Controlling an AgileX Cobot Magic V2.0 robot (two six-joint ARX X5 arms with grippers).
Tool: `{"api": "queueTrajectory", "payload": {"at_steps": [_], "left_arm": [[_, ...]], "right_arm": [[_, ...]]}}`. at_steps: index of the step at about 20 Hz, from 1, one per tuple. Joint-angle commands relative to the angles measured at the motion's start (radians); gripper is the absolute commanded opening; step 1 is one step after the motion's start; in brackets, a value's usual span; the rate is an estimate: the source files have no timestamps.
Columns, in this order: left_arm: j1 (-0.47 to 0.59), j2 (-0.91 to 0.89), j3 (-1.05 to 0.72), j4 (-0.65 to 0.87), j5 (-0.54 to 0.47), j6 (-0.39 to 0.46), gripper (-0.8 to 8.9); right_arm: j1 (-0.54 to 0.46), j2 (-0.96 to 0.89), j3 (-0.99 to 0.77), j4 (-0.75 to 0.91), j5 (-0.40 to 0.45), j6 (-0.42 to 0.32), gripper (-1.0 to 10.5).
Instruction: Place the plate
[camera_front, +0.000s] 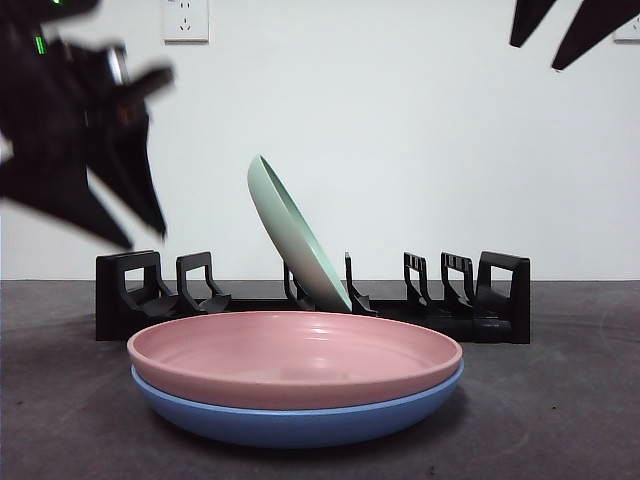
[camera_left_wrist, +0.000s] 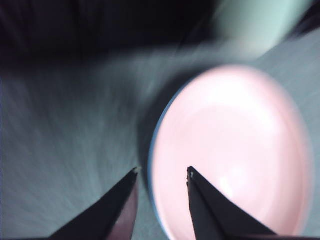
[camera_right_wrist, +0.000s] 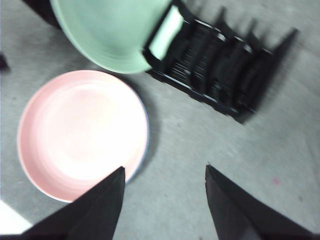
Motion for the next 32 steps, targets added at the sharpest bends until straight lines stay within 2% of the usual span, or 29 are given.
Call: {"api": "queueTrajectory", "payload": {"at_steps": [1,3,5,8,12,18,27,32], "left_arm": [[0.023,-0.058,0.089,-0.07,-0.041,0.134,1.56],[0.05,-0.119,0.181,-0.163,-0.122,0.217,1.55],[0.072,-0.172,0.261,-0.23,-0.164,0.238,1.55],[0.096,-0.273,0.305,-0.241,-0.164,0.256,1.55],[0.106,-0.425,0.229,-0.245,-0.164,0.285,1.55],[0.106,-0.678,0.01,-0.177,-0.164,0.258,1.55],[0.106,-0.75,-0.015,-0.237,-0.164,0.251,1.55],[0.106,-0.75,-0.015,-0.236,-0.164,0.251,1.55]], "right_arm": [[0.027,0.01,0.013,0.038,-0.003,-0.003,2.5],[0.053,0.01,0.013,0.08,-0.003,0.001,2.5],[0.08,0.01,0.013,0.123,-0.004,0.005,2.5],[0.133,0.024,0.013,0.211,-0.008,0.053,2.5],[0.184,0.113,0.013,0.319,-0.079,0.146,2.5],[0.195,0.312,0.028,0.502,-0.17,0.263,2.5],[0.2,0.656,0.404,0.496,-0.24,0.358,2.5],[0.202,0.74,0.494,0.479,-0.237,0.369,2.5]]}}
